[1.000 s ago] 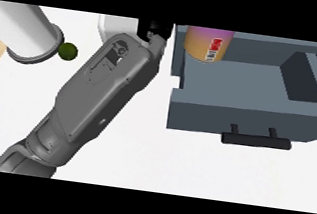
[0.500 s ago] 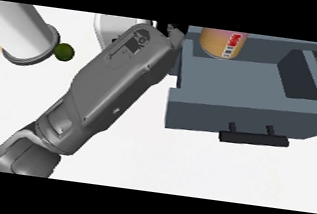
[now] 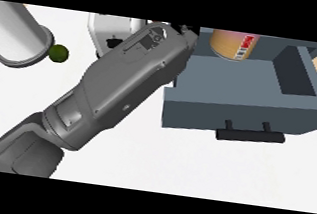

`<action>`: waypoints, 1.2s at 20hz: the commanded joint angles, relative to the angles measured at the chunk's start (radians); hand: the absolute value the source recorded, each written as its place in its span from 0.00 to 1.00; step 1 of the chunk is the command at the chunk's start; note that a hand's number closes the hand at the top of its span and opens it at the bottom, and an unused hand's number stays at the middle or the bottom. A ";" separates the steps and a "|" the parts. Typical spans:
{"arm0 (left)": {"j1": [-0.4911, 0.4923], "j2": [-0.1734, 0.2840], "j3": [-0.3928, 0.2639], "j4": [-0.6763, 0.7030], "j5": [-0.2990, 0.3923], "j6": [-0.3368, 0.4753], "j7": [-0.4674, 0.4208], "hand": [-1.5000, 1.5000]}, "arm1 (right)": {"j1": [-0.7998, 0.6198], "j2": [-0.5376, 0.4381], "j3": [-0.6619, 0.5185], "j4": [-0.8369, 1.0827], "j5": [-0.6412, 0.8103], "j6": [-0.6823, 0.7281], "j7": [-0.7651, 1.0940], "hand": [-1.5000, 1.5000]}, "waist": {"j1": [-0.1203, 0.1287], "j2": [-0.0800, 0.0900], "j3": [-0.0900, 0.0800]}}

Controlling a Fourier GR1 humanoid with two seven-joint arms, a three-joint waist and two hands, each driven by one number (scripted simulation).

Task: Pick up the can, place it into the drawer and close the drawer

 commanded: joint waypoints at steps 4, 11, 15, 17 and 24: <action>-0.007 0.000 -0.063 0.097 0.092 -0.029 -0.042 1.00 | -0.022 -0.017 -0.009 0.034 0.000 0.016 -0.008 0.00 | -0.008 0.005 0.001; -0.043 0.000 -0.170 0.126 0.130 0.039 -0.019 0.00 | -0.023 -0.016 -0.015 0.017 -0.025 0.000 0.015 0.00 | -0.005 0.000 0.000; 0.002 0.000 -0.222 0.107 0.178 0.092 -0.058 0.00 | -0.067 -0.010 0.018 -0.045 0.029 -0.060 0.057 0.00 | -0.014 0.005 0.000; -0.018 0.000 -0.225 0.121 0.196 0.105 -0.056 0.00 | -0.059 -0.036 0.008 -0.011 0.016 -0.034 0.063 0.00 | -0.019 0.006 0.001; 0.010 0.000 -0.233 0.128 0.256 0.123 -0.132 0.00 | -0.040 0.006 0.033 -0.050 0.019 -0.028 0.058 0.00 | -0.026 0.006 0.000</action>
